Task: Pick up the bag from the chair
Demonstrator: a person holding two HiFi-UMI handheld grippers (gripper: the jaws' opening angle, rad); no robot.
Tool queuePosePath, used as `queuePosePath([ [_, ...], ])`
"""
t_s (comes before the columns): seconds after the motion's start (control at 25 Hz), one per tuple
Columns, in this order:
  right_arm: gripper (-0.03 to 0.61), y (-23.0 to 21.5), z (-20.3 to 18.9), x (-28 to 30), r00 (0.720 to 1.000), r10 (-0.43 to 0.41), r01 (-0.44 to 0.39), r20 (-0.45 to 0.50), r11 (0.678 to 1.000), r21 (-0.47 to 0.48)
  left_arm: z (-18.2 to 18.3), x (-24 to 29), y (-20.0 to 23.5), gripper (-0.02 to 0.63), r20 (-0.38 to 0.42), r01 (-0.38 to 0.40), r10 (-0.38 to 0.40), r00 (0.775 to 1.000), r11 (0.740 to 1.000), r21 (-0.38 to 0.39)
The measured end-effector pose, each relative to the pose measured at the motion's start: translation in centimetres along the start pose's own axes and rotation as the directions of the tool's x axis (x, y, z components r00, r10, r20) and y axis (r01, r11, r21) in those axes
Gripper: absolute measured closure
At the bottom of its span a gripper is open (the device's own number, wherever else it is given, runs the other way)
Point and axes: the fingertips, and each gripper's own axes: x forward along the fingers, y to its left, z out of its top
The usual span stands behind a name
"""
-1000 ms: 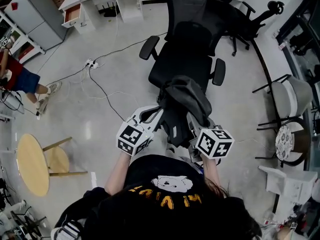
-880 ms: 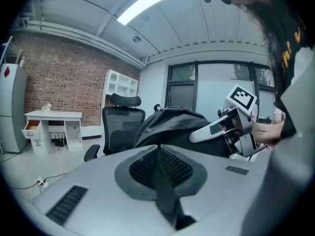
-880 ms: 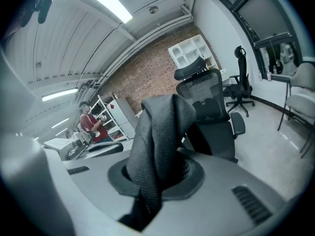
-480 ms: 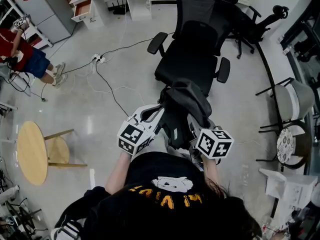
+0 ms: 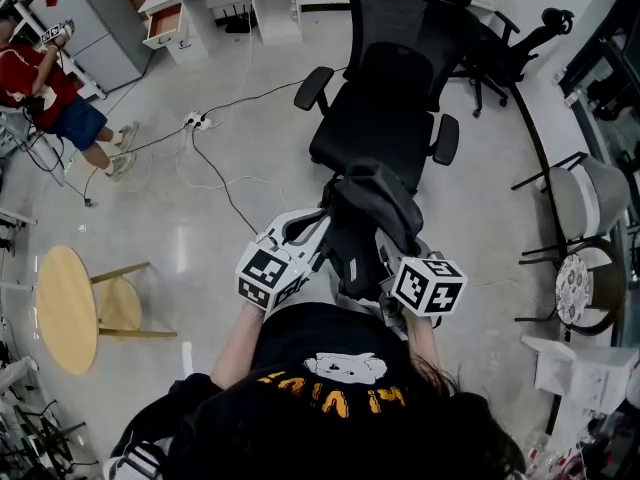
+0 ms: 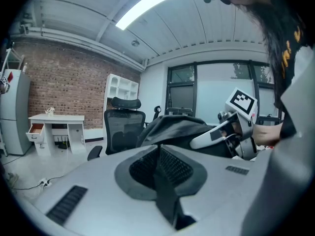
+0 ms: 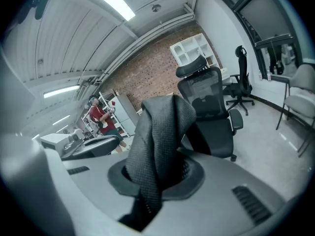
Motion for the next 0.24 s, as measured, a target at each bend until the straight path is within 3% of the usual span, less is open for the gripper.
queuePosePath([
  [0.24,0.532,-0.25,0.39,0.06,1.000,-0.002,0.002,-0.003,1.000,-0.010,0.50,0.47,0.08,0.586,0.000,-0.003,0.003,1.000,1.000,0.003],
])
